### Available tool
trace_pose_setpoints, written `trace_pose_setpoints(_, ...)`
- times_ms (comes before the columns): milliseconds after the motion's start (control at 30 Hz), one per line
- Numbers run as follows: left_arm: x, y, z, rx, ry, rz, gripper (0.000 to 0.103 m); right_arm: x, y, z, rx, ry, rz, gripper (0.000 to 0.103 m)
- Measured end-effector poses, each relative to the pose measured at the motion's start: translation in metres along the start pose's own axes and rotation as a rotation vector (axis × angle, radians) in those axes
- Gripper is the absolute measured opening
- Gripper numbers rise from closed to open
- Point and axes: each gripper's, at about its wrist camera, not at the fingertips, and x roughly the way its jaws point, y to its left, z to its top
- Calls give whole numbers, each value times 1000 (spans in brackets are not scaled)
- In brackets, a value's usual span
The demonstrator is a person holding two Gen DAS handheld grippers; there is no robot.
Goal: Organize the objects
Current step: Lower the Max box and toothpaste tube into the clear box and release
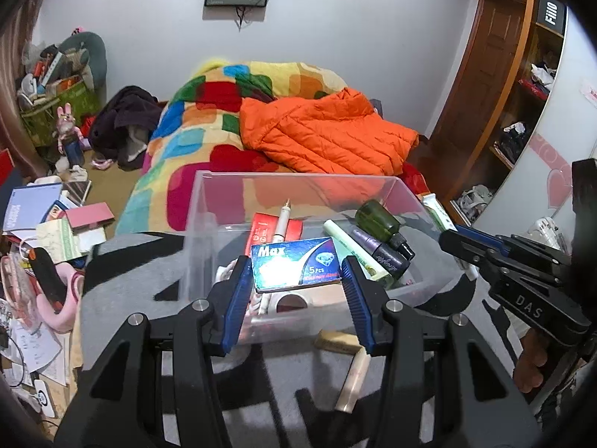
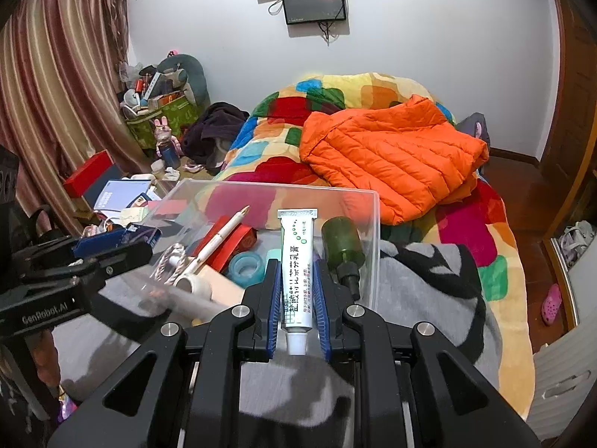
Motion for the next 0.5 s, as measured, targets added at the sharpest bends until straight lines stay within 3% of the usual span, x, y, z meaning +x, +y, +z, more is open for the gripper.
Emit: trace_pose_setpoints(500,46,-7,1,19,83,0,48,58,2,2,-43,104,-27,15)
